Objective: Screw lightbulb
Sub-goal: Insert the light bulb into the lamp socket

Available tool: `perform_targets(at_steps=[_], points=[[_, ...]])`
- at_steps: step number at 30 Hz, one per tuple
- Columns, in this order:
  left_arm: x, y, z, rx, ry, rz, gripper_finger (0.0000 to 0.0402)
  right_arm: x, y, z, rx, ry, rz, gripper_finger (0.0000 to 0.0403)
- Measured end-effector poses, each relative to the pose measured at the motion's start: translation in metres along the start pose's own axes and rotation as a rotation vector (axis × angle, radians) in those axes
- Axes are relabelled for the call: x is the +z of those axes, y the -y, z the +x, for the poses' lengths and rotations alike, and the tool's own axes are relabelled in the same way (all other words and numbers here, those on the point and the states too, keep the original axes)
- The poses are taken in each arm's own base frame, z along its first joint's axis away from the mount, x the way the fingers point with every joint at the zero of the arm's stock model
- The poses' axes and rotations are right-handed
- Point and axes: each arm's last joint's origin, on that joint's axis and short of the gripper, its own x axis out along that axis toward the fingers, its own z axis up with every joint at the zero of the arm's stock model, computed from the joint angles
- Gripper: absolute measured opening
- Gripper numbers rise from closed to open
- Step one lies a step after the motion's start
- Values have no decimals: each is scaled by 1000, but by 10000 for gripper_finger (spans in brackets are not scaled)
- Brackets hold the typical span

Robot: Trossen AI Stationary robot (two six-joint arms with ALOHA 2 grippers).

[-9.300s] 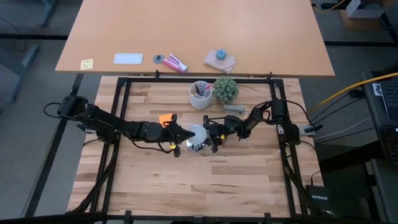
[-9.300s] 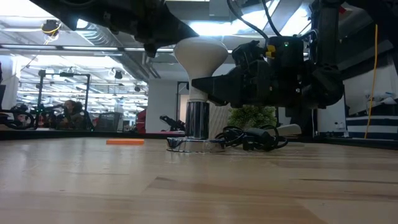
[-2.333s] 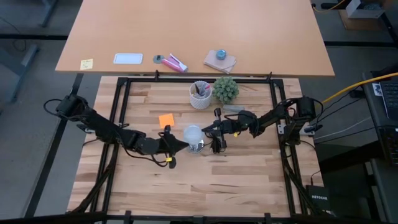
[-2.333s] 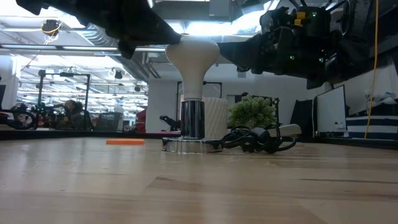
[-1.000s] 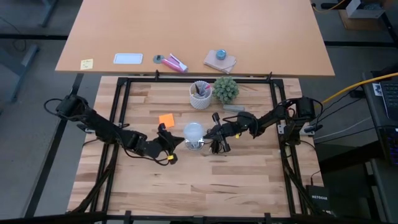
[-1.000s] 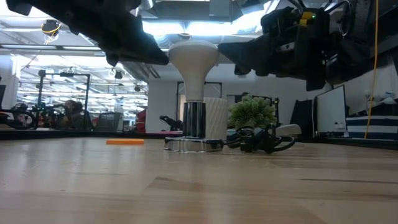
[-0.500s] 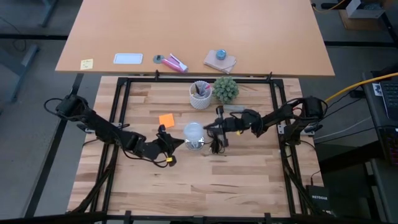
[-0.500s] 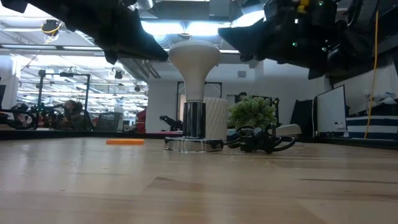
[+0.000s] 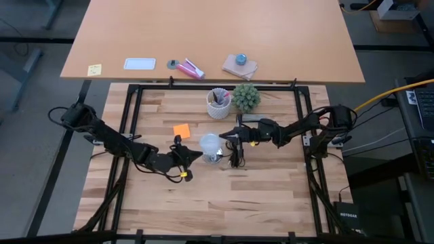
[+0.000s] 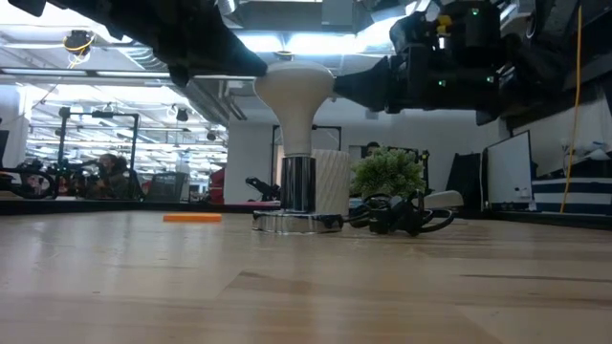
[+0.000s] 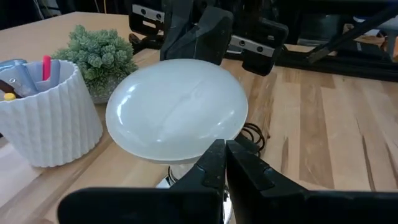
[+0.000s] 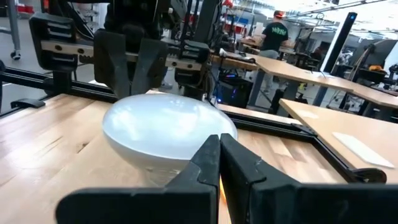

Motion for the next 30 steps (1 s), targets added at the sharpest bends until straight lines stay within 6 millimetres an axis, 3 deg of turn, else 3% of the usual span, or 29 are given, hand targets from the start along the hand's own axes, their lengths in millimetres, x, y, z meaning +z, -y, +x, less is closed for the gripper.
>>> perform_targets(at_steps=[30], points=[[0, -4, 3, 45, 1, 14, 5, 0, -5, -4, 177, -40, 26, 12]])
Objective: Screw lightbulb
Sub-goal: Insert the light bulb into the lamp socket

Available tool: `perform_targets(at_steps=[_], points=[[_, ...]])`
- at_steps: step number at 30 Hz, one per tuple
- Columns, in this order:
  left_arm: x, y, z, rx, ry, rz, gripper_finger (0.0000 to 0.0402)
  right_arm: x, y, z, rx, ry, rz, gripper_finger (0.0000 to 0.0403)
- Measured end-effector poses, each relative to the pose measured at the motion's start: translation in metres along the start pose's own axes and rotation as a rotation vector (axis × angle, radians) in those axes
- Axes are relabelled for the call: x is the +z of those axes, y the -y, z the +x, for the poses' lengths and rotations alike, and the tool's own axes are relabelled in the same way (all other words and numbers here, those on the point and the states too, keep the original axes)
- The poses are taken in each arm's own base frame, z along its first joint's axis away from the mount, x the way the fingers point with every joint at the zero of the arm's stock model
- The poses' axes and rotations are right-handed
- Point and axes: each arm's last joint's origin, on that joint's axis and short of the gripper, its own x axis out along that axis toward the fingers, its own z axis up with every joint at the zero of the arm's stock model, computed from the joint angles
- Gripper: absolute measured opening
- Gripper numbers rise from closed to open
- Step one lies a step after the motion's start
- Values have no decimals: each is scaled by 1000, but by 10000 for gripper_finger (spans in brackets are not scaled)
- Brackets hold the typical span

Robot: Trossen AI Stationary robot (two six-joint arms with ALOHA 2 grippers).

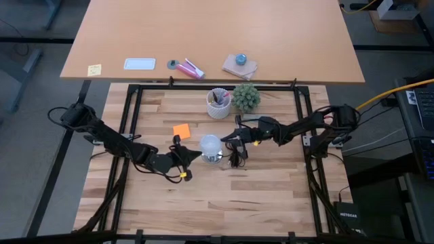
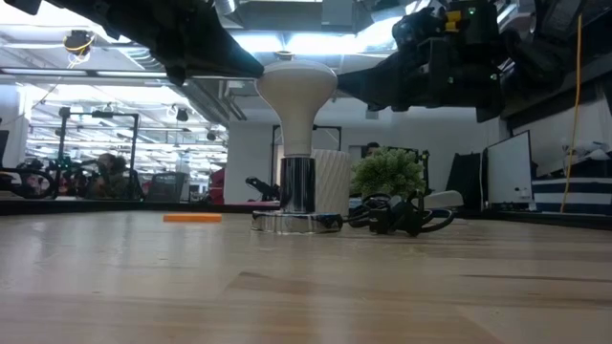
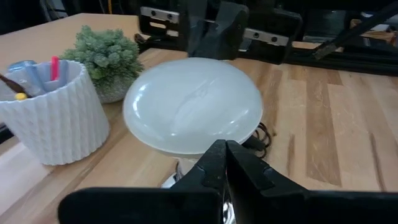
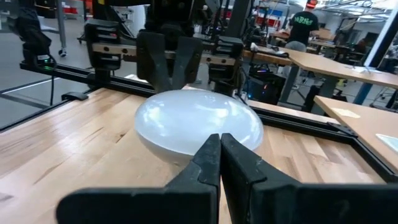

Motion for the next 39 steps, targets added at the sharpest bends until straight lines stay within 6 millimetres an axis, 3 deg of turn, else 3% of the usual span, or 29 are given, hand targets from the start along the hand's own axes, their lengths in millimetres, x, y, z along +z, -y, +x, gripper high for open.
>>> perform_targets(at_steps=[17, 31, 39], points=[[2, -5, 2, 96, 31, -8, 5, -6, -8, -2, 156, -63, 37, 12], [2, -10, 6, 117, 16, -2, 5, -2, -7, -1, 124, -46, 26, 12], [4, -8, -1, 155, 37, 56, 5, 13, -7, -11, 141, -76, 26, 12]])
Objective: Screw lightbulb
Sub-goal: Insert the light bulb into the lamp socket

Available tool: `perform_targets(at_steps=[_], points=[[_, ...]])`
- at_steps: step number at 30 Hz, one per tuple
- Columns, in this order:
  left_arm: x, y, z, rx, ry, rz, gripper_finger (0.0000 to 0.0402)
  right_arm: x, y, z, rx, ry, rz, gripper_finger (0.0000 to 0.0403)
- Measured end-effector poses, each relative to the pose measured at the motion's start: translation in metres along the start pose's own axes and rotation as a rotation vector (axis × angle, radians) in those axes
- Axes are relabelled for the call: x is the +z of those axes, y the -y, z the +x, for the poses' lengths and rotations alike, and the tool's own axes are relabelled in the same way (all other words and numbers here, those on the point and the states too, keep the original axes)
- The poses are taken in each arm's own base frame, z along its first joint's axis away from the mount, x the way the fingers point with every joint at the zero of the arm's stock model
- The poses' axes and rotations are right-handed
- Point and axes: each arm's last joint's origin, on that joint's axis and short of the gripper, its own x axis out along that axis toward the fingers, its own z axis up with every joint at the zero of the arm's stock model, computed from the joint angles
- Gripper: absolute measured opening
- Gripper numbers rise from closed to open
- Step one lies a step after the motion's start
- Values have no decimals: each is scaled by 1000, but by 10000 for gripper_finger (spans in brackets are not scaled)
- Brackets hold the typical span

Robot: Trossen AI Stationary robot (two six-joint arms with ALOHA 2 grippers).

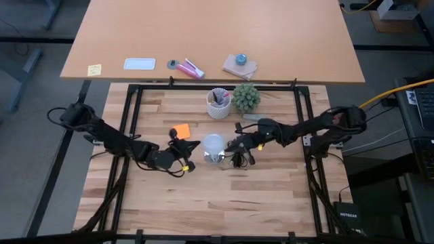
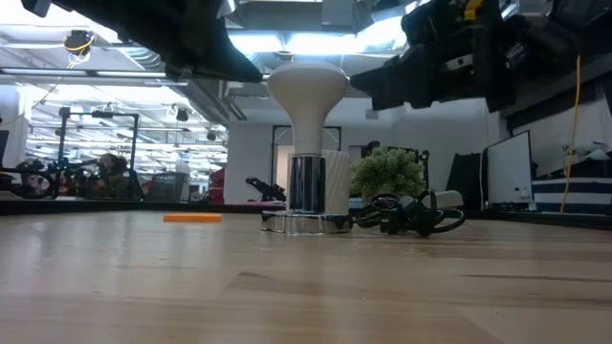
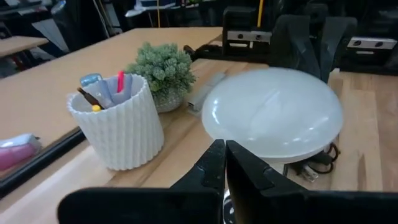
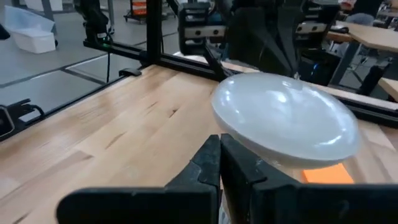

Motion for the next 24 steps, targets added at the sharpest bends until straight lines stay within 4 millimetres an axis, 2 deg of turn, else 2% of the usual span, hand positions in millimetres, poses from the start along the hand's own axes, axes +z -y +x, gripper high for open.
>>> perform_targets(at_steps=[4, 11, 16, 24], points=[[6, 0, -10, -3, 27, 1, 5, 12, -1, -10, -21, -25, -49, 12], [12, 3, -21, -59, 46, -28, 5, 27, 5, -19, -257, -29, -117, 12], [9, 8, -20, -168, 9, -102, 5, 26, 7, -19, -312, -28, -118, 12], [-1, 13, -10, -198, -22, -117, 5, 27, 8, -19, -344, -28, -105, 12]])
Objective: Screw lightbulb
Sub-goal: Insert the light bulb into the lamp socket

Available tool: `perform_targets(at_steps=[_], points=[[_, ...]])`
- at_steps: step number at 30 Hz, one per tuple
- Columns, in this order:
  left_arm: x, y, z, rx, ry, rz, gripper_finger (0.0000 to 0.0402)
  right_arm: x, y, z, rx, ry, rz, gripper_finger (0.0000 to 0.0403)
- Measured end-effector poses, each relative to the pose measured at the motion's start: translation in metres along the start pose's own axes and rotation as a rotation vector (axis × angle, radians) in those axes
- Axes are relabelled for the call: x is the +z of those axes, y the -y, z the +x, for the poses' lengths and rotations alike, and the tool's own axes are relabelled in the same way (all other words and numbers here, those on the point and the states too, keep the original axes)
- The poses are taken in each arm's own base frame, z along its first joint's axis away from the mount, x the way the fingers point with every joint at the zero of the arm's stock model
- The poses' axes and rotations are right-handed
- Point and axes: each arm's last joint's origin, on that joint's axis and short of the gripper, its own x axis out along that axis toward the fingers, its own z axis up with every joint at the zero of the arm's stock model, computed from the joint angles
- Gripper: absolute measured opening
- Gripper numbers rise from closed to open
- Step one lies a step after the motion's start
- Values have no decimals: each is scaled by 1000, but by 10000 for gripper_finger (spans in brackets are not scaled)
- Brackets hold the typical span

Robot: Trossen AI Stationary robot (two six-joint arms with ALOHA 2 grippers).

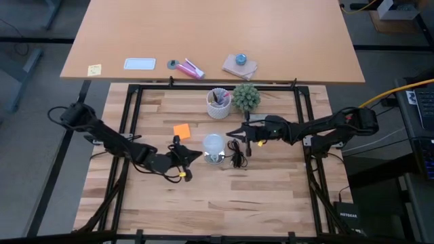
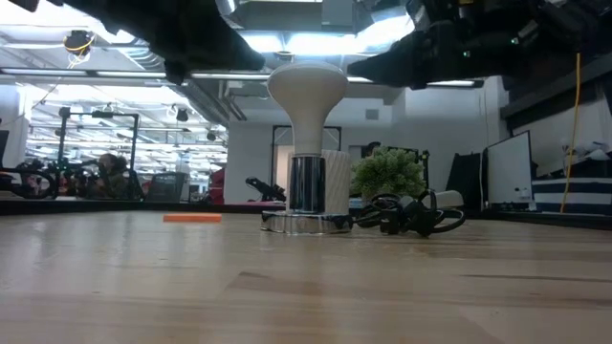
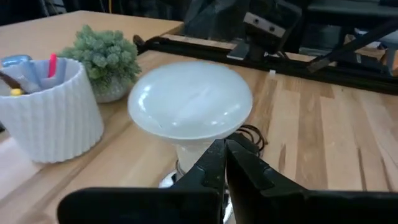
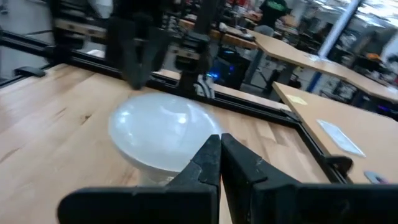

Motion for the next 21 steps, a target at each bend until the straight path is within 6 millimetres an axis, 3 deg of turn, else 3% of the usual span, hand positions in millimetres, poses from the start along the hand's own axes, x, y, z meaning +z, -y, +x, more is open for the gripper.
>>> perform_targets(at_steps=[6, 16, 21], points=[[0, 3, 4, -26, 18, 15, 5, -1, 3, 0, -85, -25, 51, 12], [0, 5, 3, -36, 24, -4, 5, -2, 2, 0, -70, -23, 251, 12], [-1, 6, 1, -47, 23, 16, 5, -3, 2, 0, -73, -40, 262, 12]])
